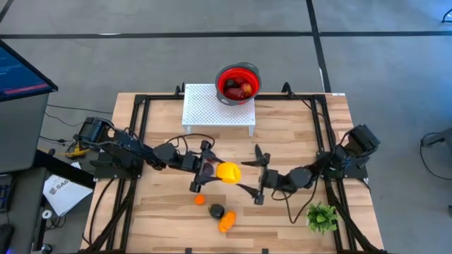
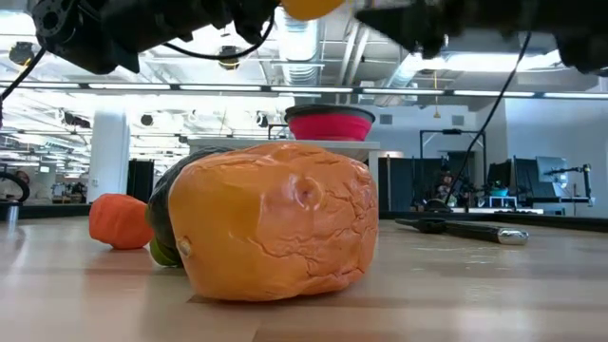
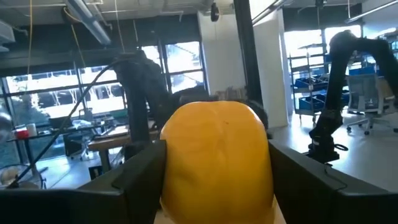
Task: Pick & Place Fruit
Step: Put the yellow bell pepper into the strainer bowl on the shelf
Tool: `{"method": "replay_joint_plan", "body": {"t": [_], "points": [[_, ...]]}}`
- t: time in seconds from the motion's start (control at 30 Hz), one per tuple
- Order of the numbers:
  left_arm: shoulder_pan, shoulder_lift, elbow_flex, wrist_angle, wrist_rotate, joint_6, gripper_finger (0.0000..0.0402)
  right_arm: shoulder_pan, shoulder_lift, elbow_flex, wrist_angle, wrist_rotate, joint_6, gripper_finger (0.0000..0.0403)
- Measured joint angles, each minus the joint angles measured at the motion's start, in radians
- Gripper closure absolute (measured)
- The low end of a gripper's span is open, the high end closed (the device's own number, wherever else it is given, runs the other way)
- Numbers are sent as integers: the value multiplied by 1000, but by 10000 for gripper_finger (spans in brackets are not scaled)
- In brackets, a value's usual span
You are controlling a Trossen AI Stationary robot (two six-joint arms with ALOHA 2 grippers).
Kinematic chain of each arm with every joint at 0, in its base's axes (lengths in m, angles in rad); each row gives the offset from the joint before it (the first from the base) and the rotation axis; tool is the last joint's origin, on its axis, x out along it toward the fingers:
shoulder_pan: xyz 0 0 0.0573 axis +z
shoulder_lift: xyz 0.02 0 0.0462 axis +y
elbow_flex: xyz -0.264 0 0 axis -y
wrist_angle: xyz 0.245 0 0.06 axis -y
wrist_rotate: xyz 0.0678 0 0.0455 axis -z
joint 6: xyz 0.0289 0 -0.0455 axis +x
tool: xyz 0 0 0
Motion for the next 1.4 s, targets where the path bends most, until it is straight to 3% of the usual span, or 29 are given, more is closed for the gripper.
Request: {"method": "replay_joint_plan", "body": {"t": [0.17, 0.57, 0.83, 0.97, 1.13, 1.4], "points": [[0, -20, -1, 1, -1, 2, 154, -23, 14, 93, -16, -38, -61, 40], [0, -51, -1, 1, 0, 29, 153, -71, 15, 162, -52, -181, -66, 42], [0, -51, -2, 3, 1, 29, 149, -94, 15, 179, -56, -229, -68, 95], [0, -51, -2, 0, 2, 28, 142, -90, 13, 179, -68, -229, -68, 120], [-1, -53, -2, -84, 14, 26, 115, -83, 12, 179, -165, -182, 2, 123], [33, -51, -1, -325, -66, 25, 42, -79, 15, 180, -532, -21, 280, 125]]}}
